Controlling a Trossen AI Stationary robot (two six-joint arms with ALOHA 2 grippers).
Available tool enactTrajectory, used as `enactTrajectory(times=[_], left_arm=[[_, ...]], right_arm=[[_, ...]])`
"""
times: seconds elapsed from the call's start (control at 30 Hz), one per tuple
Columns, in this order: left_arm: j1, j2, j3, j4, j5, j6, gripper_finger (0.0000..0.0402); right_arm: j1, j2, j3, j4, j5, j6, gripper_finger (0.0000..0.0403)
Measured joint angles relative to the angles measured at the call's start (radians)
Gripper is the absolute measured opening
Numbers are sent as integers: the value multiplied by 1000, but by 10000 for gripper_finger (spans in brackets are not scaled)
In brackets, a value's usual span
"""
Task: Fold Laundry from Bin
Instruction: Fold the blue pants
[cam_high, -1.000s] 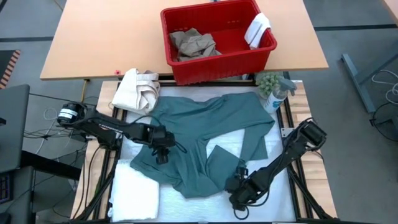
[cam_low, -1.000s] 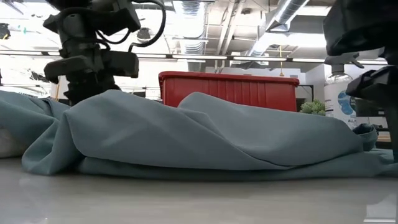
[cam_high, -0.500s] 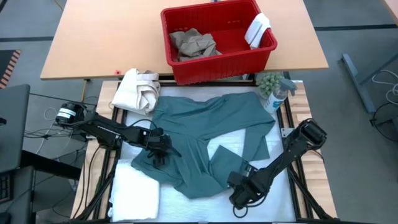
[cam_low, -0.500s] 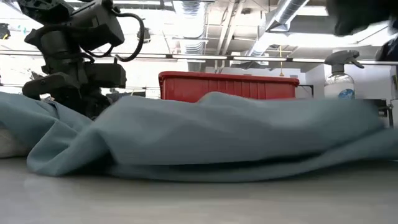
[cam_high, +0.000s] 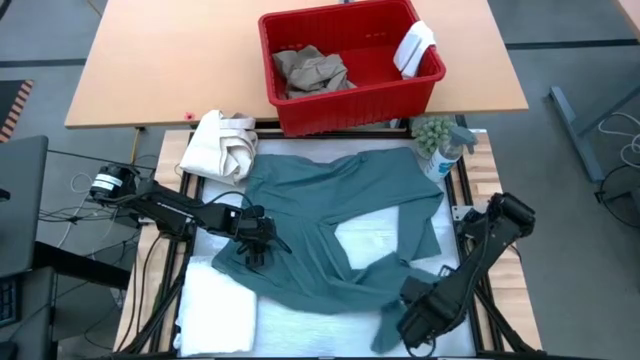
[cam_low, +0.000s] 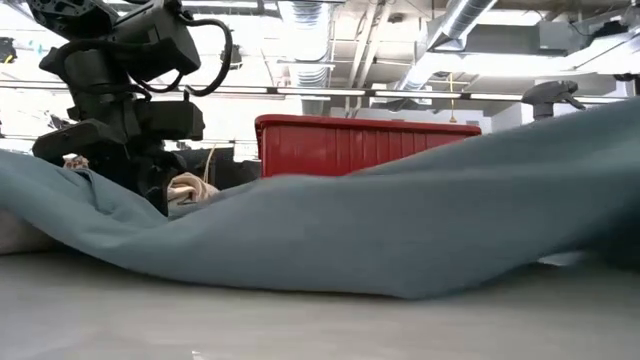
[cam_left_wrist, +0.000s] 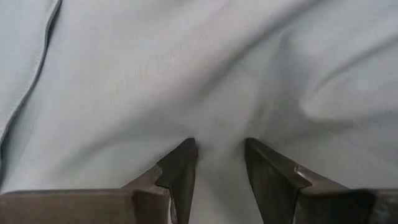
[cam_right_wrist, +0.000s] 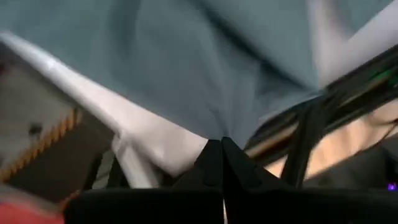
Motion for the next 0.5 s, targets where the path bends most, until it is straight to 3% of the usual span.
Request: enactTrajectory(times=[0.23,0.5], left_arm=[[0,0,0,0,-1,29,132],[0,1,0,-2,6,49,132]], right_arm=[[103,-6,-18,-4,-234,141,16],[201,-62,-18,-4,-329,519,17]])
